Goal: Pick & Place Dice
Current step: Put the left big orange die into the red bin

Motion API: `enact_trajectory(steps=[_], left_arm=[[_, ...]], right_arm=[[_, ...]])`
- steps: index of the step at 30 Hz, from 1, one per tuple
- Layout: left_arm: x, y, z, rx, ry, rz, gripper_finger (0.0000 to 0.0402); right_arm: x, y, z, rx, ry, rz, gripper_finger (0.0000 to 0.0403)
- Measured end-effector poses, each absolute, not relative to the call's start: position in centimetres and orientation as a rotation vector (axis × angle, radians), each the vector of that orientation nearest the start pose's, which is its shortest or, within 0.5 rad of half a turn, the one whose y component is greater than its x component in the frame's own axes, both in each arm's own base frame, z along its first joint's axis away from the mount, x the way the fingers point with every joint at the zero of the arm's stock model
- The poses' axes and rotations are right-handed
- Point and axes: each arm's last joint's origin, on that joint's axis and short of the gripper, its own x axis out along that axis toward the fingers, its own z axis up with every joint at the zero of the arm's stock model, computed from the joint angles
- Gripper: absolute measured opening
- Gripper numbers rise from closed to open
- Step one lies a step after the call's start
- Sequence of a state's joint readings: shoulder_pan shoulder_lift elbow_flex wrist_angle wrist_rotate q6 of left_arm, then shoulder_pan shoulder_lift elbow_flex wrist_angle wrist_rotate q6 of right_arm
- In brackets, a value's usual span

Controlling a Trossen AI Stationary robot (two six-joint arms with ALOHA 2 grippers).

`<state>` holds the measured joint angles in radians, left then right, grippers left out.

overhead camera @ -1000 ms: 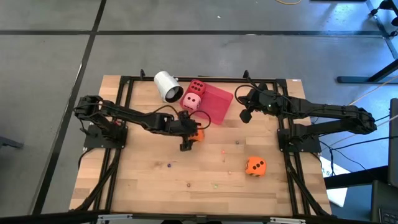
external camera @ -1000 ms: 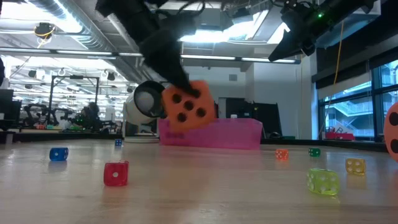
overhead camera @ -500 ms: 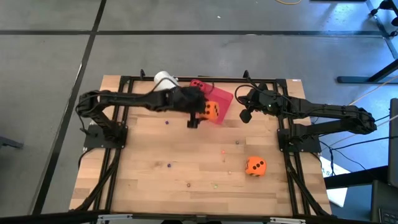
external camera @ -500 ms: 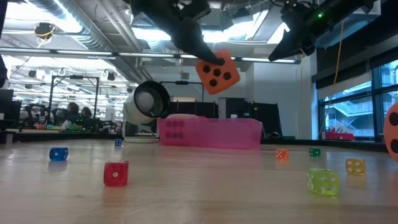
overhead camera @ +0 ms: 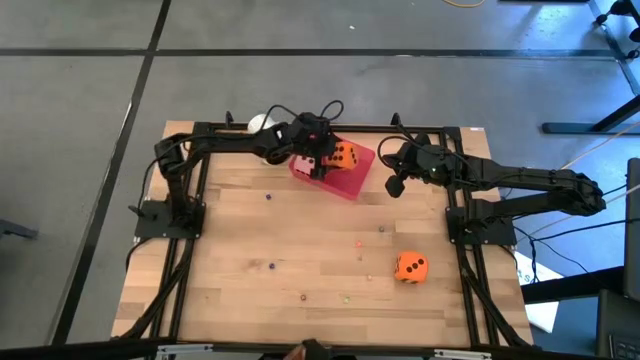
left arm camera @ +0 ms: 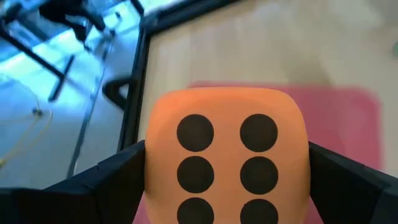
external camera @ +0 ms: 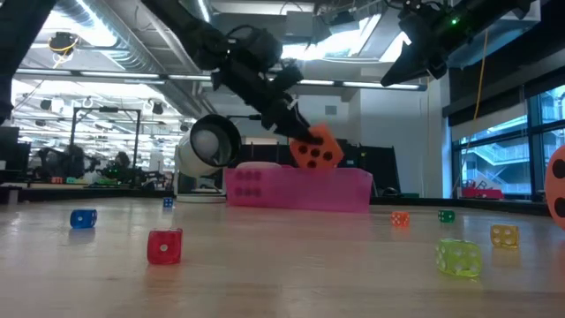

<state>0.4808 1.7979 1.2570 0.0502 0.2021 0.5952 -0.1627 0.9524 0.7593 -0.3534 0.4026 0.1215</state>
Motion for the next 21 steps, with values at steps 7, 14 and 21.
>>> enact_trajectory(steps=[7,14,21], left_arm=[[36.4,19.6,21.9,0.406,0.582,0.154,0.0368],[36.4,19.8,22.0,0.463,0.606,0.204,0.0368],[36.4,19.5,21.8,0.427,0.620,0.202,0.0368]], right_arm=[[19.7,-4.4,27.9,0.064,0.519,-0.588,0.0020],[22.1,-4.9,27.1,0.027,0.486,-0.621,0.0020],[24.7,-5.3,25.1,-0.078,0.547,-0.575,0.0020]])
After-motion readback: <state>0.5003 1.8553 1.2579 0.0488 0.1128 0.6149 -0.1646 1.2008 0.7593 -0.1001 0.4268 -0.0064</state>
